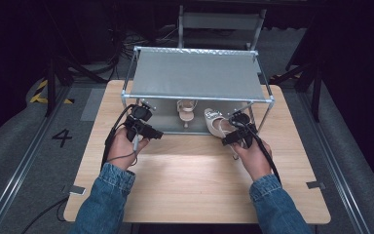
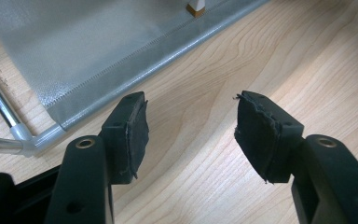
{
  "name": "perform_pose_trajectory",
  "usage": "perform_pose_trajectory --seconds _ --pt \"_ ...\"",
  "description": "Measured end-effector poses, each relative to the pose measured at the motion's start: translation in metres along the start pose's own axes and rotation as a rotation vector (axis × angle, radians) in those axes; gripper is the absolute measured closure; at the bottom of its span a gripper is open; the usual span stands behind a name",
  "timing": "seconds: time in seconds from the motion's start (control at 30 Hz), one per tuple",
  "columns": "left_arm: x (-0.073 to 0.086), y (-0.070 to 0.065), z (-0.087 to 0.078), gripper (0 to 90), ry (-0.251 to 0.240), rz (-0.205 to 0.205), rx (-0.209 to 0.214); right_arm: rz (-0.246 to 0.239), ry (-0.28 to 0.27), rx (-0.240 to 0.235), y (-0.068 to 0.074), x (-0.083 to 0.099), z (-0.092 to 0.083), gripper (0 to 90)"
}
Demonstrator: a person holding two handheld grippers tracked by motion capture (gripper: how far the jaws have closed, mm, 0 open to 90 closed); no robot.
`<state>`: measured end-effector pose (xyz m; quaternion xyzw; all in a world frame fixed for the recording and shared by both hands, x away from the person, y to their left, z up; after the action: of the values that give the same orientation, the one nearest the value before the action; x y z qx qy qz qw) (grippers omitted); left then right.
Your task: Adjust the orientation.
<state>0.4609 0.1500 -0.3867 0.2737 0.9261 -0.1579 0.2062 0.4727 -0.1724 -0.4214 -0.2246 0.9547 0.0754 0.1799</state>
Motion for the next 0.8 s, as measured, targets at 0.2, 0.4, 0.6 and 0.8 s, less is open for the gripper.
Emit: perform_pose_trajectory --seconds 0.2,0.4,0.6,0.8 --pt "-0.001 -0.001 -0.001 42.9 -0.008 0.002 0.012 0.008 -0.025 -0.002 0.007 -0.013 0.015 40.1" --pt "0.0 0.0 -0.001 42.9 -0.01 -0.001 0.011 0.032 -0.044 0.028 0.007 -0.019 0.028 38.8" --pt "-0.001 -0.001 0.0 42.6 -0.011 0.001 0.008 0.078 -0.026 0.013 0.004 -0.018 0.033 18.0" --pt "-0.001 -0.002 0.0 42.5 -0.011 0.005 0.007 0.015 -0.093 0.043 0.008 -0.015 0.013 15.0"
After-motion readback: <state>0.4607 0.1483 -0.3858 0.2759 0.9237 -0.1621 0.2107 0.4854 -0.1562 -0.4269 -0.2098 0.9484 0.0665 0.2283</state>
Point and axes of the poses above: each handheld gripper's, and its own axes: z roughly forward along the jaws, x roughly out of its underside, y roughly to its left, the point moved 2 cm from there along z, roughly forward along the jaws, and after that the axes turned 2 degrees about -z, right-handed, at the moved point
